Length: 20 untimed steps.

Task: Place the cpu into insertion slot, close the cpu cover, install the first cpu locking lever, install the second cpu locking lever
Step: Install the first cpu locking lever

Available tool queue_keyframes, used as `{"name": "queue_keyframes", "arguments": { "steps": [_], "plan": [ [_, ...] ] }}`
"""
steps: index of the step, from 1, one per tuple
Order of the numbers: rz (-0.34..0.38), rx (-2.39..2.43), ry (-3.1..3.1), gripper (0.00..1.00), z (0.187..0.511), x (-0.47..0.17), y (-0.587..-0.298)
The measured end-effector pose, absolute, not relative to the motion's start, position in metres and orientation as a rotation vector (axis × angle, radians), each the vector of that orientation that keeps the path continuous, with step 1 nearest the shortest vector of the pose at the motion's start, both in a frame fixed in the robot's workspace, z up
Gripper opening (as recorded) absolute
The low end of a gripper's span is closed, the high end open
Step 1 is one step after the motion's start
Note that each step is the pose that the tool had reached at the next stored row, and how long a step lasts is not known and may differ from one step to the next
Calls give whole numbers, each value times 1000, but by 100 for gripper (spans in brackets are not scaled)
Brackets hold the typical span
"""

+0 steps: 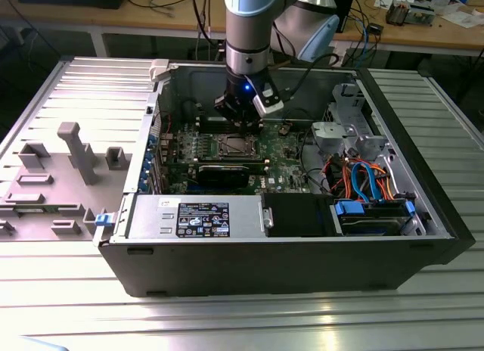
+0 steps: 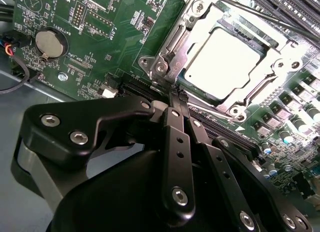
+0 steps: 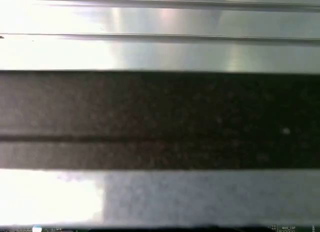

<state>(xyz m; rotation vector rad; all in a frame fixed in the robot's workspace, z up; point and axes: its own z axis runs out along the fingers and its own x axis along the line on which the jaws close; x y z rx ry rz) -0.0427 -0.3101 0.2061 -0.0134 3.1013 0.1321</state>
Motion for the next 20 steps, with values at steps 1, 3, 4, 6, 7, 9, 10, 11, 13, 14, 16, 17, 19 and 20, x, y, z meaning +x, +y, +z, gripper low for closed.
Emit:
{"name": "queue_keyframes", "arguments": {
  "steps": [1, 3, 4, 6, 7, 9, 10, 11, 13, 14, 16, 17, 19, 20],
  "plan": [
    [132, -13, 3101, 11, 206, -43, -310],
    [132, -13, 3101, 11, 206, -43, -310],
    [132, -13, 3101, 11, 206, -43, -310],
    [132, -13, 3101, 11, 206, -43, -310],
    [132, -13, 3101, 11, 206, -42, -310],
    [133, -14, 3101, 11, 206, -42, -309],
    [133, -14, 3101, 11, 206, -42, -309],
    [133, -14, 3101, 11, 206, -42, -308],
    [133, -13, 3101, 11, 206, -41, -308],
    [133, -14, 3101, 11, 205, -41, -308],
    [133, -13, 3102, 11, 204, -41, -308],
    [133, -13, 3102, 11, 204, -41, -308],
    [133, -13, 3101, 11, 204, -41, -308],
    [133, -13, 3101, 11, 204, -41, -308]
  ]
}}
